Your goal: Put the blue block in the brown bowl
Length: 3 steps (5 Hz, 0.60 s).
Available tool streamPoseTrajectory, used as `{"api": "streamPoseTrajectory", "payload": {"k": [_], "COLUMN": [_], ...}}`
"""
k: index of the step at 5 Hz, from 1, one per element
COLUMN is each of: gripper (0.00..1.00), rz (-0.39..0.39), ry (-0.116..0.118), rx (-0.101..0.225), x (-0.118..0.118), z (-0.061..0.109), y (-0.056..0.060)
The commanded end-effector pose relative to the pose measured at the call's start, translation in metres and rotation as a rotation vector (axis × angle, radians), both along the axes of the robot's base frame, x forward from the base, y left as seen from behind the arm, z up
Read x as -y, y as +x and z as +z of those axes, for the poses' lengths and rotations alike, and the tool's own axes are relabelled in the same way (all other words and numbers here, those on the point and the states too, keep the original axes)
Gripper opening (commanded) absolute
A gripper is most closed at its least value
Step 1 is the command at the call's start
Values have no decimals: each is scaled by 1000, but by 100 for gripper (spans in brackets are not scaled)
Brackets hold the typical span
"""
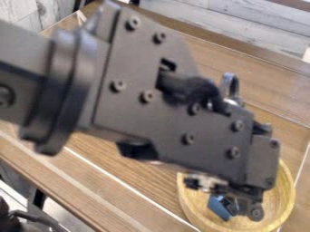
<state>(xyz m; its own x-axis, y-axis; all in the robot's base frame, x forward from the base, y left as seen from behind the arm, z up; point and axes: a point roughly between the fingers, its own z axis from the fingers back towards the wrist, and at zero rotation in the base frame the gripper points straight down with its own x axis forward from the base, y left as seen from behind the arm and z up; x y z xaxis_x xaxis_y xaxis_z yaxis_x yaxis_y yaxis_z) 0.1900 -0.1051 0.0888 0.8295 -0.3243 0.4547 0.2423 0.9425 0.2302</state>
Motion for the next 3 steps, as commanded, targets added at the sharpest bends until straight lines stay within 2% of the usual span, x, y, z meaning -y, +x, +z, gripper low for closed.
{"api": "streamPoseTrajectory", "payload": {"k": [1, 3], "gripper": [100, 100], "rz": [11, 47], "ry": [-12, -18], "rx": [15, 12], "x": [-2, -9], "z": [0, -6], "y": [6, 13]}}
